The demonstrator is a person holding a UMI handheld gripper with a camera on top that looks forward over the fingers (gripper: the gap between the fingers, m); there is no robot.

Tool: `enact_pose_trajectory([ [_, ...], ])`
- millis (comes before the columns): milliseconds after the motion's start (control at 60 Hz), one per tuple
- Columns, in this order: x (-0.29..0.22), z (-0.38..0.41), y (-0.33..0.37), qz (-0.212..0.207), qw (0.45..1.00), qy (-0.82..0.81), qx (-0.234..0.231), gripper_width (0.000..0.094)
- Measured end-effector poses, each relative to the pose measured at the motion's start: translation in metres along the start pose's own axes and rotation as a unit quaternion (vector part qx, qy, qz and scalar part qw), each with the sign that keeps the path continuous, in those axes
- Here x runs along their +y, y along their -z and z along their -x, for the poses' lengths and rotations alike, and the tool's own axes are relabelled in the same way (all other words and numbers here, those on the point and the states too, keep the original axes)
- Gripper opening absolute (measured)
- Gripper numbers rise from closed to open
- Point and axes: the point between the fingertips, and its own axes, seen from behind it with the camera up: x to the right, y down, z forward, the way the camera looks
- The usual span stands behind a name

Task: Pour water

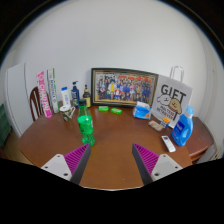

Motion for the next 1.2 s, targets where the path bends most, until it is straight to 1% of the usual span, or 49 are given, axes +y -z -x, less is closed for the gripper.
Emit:
enact_pose_trajectory([
  [133, -0.007, 0.055, -0.033, -0.017, 0.999, 0.003, -0.030, 0.0853],
  [283, -0.016, 0.100, -0.092, -0.042, 0.998, -0.008, -0.035, 0.0856],
  [333, -0.020, 0.108, -0.114, -0.053, 0.998, -0.009, -0.028, 0.0854],
  [433, -0.024, 0.113, -0.158, -0.072, 0.997, -0.022, 0.002, 0.0850],
  [517, -0.023, 0.111, -0.190, -0.080, 0.996, -0.026, 0.031, 0.0837],
  [617, -0.024, 0.109, -0.215, -0.093, 0.994, -0.021, 0.051, 0.0751],
  [667, -0.023, 0.110, -0.223, -0.099, 0.993, -0.022, 0.055, 0.0677],
  [733, -0.021, 0.111, -0.229, -0.101, 0.993, -0.019, 0.059, 0.0548],
  [783, -0.024, 0.111, -0.230, -0.112, 0.992, -0.019, 0.062, 0.0538],
  [833, -0.025, 0.112, -0.231, -0.117, 0.991, -0.023, 0.060, 0.0494],
  [917, -0.028, 0.111, -0.229, -0.129, 0.989, -0.020, 0.073, 0.0401],
  [950, -0.030, 0.111, -0.228, -0.132, 0.988, -0.017, 0.076, 0.0392],
  [967, -0.031, 0.112, -0.227, -0.133, 0.988, -0.014, 0.077, 0.0358],
  [1200, -0.062, 0.114, -0.224, -0.124, 0.986, 0.045, 0.102, 0.0357],
])
